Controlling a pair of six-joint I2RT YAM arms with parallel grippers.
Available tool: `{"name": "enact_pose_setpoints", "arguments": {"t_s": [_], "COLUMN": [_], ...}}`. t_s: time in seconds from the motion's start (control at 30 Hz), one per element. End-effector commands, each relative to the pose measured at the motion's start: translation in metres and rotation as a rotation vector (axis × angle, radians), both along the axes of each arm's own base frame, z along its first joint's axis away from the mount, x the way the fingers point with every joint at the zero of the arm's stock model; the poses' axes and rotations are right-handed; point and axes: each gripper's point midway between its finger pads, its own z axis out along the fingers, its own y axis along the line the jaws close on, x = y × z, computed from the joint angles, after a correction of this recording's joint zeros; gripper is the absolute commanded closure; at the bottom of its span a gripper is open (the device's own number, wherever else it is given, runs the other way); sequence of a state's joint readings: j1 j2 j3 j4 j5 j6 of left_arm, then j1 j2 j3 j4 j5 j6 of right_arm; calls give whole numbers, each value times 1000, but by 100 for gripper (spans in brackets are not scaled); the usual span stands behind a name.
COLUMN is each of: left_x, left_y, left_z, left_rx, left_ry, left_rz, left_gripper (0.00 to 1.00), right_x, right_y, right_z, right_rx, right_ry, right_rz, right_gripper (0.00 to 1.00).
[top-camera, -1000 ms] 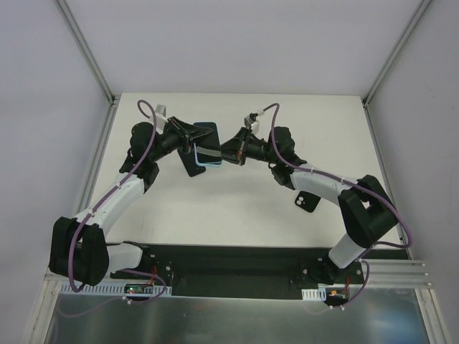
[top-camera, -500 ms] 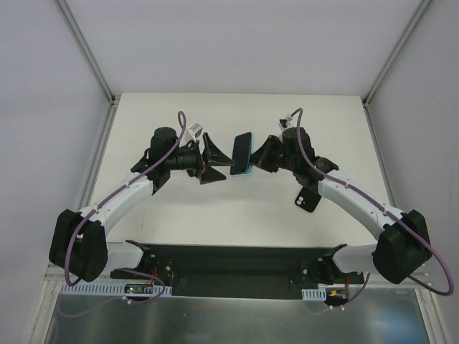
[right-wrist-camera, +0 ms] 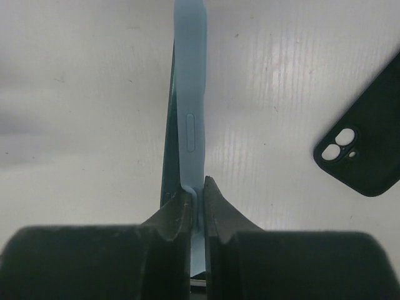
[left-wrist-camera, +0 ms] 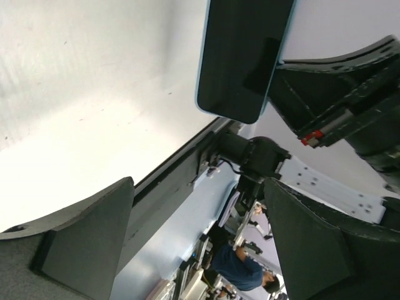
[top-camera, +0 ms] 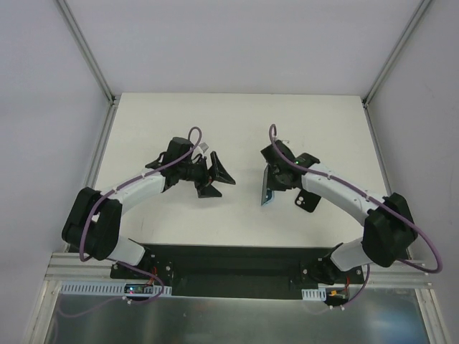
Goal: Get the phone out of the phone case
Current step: Remove the phone case from the phone.
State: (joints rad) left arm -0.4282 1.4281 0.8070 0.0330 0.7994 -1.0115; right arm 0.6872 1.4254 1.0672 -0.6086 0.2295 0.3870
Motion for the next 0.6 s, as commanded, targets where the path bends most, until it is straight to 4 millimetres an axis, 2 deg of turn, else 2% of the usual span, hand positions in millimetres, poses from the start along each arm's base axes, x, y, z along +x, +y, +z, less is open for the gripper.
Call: {"name": "enact_pose_setpoints", "arguments": {"t_s": [0.0, 0.03, 0.07, 0.23, 0.33, 0.37, 0.57], "left_x": [-12, -12, -13, -12, -12, -12, -11], "left_y": [-6, -7, -6, 1, 6, 10, 10], "left_z": [-12, -13, -16, -27, -36, -46, -47], "left_rx": [61, 65, 73, 119, 161, 187, 93], "left_ry": [-80, -88, -92, -145, -167, -146, -236], "left_rz": [-65, -67, -72, -73, -54, -23, 63], "left_gripper": [18, 18, 18, 16, 16, 16, 15], "right_x": [2, 5, 3, 4, 5, 2, -7], "right_y": [3, 9, 15, 29, 40, 45, 75], "right_z": [-3, -3, -12, -26, -38, -47, -76], "right_rx": [-97, -93, -108, -164, -177, -179, -72], "right_ry": [28, 31, 59, 124, 159, 189, 270], "right_rz": [3, 11, 27, 35, 51, 59, 84], "right_gripper": [99, 99, 99, 99, 99, 99, 99]}}
